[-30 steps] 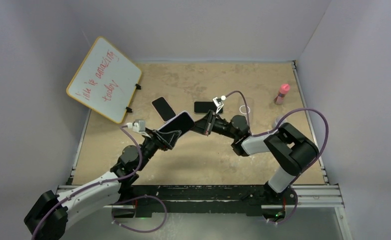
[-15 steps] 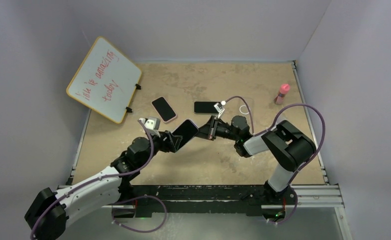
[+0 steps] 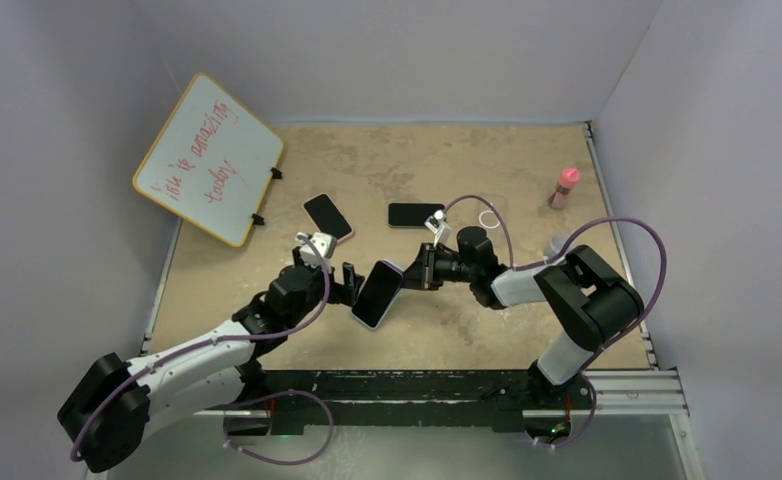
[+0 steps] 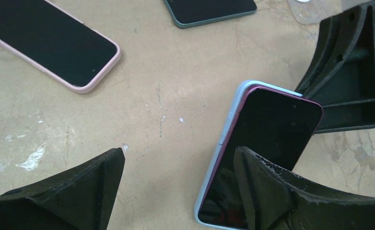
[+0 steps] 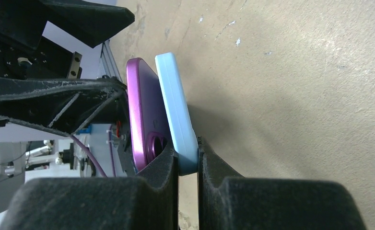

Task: Take the phone out of the phone case
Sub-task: Remove the phone case from the phone.

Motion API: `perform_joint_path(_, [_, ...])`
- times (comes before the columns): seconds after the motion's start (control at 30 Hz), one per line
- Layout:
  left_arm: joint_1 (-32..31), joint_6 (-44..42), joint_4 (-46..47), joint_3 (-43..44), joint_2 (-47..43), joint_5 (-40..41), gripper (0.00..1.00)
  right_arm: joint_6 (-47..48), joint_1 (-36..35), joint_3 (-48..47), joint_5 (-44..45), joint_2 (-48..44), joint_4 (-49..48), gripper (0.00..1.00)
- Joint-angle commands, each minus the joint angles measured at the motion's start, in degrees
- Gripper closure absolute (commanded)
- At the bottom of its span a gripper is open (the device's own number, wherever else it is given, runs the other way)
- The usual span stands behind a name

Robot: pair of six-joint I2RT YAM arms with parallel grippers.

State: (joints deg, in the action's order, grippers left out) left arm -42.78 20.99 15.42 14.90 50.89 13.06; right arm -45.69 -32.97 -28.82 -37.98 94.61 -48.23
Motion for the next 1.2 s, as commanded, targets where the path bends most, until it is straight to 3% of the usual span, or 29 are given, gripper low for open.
perform_joint_path(0.0, [-1.7,-4.28,5.09,3.97,3.36,-2.99,0.12,3.41,0.01,-2.16,0.01,0.19,0.45,1.0])
perform_joint_path(0.27, [-6.07,-6.93,9.78,8.34,11.88,-2.82,0.09,5.05,-0.01,-2.33,0.99,-0.47,1.99,1.0])
perform_joint_path(0.6, [-13.46,-8.54,10.94,12.25,19.16,2.97,0.07,6.03,-0.04,-2.81,1.59,-1.22,3.12,1.0])
perform_joint_path(0.97, [-15.53,-9.35,8.37,17.35,26.55,9.25,0.07,6.24,0.01,-2.91,1.52,-1.72,3.58,1.0])
perform_joint_path(1.17, [-15.74,-7.6,5.49,19.11,28.52,10.24,0.11,6.31,0.01,-2.74,1.5,-2.13,3.66,1.0])
